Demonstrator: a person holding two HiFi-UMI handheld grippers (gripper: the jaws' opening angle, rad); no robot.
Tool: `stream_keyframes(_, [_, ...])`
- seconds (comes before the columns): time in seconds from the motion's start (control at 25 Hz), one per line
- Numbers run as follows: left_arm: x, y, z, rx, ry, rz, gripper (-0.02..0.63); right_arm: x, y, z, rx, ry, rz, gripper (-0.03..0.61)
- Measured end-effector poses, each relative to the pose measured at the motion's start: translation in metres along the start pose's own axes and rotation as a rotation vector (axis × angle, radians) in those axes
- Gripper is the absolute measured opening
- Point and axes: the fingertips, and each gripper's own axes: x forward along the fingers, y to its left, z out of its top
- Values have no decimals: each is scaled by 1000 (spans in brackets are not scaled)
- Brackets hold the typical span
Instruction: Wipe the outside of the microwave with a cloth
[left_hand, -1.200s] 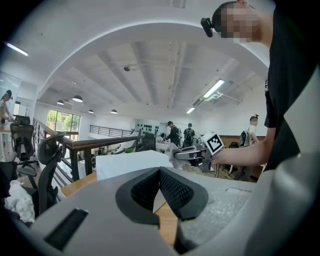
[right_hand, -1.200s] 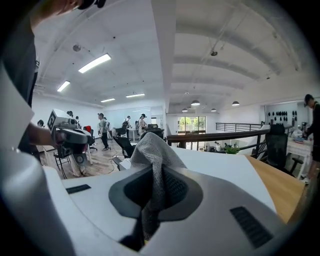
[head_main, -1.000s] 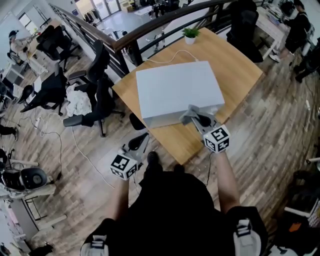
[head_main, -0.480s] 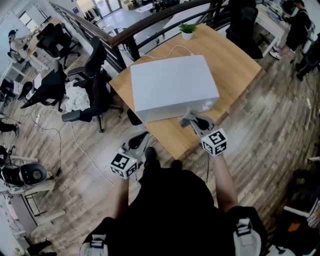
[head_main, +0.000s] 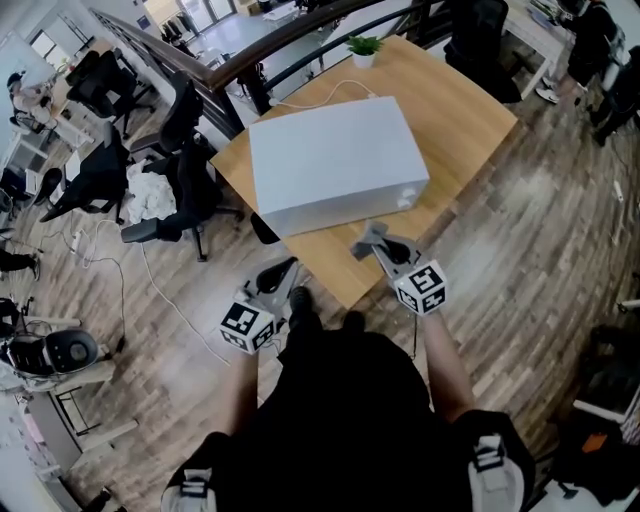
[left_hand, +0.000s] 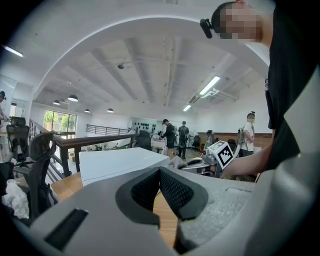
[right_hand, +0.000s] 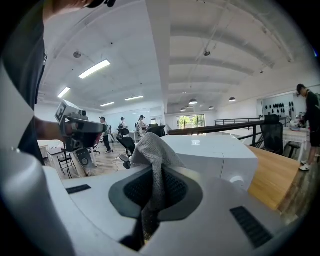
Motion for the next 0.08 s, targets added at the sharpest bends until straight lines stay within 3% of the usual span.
stream_keyframes(0.08, [2,-5,-3,-9,6,0,2,-5,-2,-9,-1,-5,-3,14])
